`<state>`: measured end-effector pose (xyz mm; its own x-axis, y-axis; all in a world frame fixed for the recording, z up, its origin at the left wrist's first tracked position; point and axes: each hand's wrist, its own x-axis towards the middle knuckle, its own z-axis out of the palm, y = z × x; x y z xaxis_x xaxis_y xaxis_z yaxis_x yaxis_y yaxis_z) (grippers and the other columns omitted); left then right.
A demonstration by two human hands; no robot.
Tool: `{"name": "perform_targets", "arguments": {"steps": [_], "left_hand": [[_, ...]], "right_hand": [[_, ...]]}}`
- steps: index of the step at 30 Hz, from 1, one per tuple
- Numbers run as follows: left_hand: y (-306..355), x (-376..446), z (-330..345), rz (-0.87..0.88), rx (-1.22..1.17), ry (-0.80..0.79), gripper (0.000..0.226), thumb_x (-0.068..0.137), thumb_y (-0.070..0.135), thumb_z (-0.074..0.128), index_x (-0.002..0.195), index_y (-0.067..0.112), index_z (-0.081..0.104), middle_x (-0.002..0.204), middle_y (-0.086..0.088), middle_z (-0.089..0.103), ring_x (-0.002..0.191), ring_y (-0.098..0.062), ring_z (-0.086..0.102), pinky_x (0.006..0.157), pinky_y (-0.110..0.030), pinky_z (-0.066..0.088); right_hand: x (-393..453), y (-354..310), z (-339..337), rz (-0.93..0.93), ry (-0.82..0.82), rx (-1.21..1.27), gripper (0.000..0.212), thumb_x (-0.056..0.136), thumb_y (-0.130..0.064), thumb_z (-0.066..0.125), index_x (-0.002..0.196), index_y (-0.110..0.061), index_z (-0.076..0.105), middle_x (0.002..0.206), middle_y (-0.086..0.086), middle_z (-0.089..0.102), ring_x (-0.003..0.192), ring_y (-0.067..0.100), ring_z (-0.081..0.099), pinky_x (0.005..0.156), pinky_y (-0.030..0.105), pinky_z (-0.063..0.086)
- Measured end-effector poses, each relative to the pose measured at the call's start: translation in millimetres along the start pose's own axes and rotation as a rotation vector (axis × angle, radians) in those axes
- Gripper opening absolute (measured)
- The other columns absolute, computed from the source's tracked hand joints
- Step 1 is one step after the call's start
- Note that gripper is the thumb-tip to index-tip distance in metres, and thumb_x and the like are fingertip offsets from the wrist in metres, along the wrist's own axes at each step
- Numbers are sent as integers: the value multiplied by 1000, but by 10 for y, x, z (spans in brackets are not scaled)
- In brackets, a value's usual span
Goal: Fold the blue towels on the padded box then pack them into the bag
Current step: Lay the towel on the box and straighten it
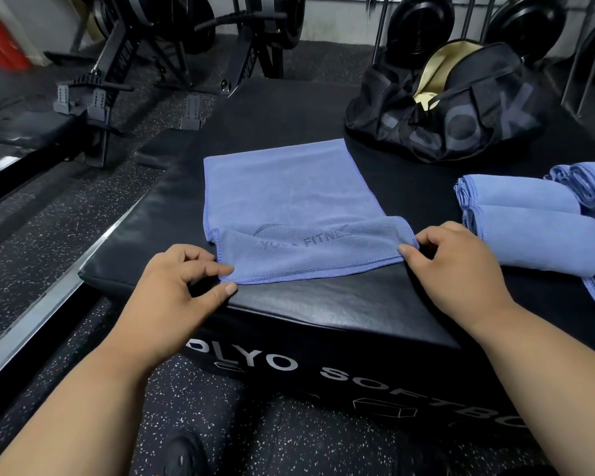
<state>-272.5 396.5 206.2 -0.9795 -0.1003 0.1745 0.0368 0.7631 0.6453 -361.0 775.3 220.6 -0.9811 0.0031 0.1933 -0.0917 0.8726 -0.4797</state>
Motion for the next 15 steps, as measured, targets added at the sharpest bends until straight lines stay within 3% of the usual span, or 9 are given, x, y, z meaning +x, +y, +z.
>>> {"name": "perform_targets", "arguments": {"steps": [5,9,12,15], "left_hand": [[0,11,45,7,-21,63,18,84,33,86,101,40,81,107,18,61,110,-12,60,95,-31,48],[23,30,112,77,51,149,12,88,26,84,96,33,81,98,15,63,99,-7,61,89,-27,49],[49,15,132,84,47,164,8,91,24,80,94,31,79,98,13,62,100,-1,57,89,-14,42],[118,-32,121,39,-4,186,7,98,29,71,93,33,69,99,14,62,100,-4,59,86,-20,42]], "right_hand": [[-20,-20,-4,5,15,82,21,91,-37,75,75,-29,62,82,-9,60,80,7,56,68,34,40],[-38,-15,-35,64,33,314,19,89,-30,77,77,-25,64,70,-6,66,63,9,57,63,30,45],[-27,-16,-41,74,-15,488,16,91,-21,77,82,-25,64,73,-5,66,59,7,51,61,23,44],[-17,-11,-61,52,-99,531,15,92,-17,75,86,-25,64,72,-5,62,60,7,48,62,20,42]]}}
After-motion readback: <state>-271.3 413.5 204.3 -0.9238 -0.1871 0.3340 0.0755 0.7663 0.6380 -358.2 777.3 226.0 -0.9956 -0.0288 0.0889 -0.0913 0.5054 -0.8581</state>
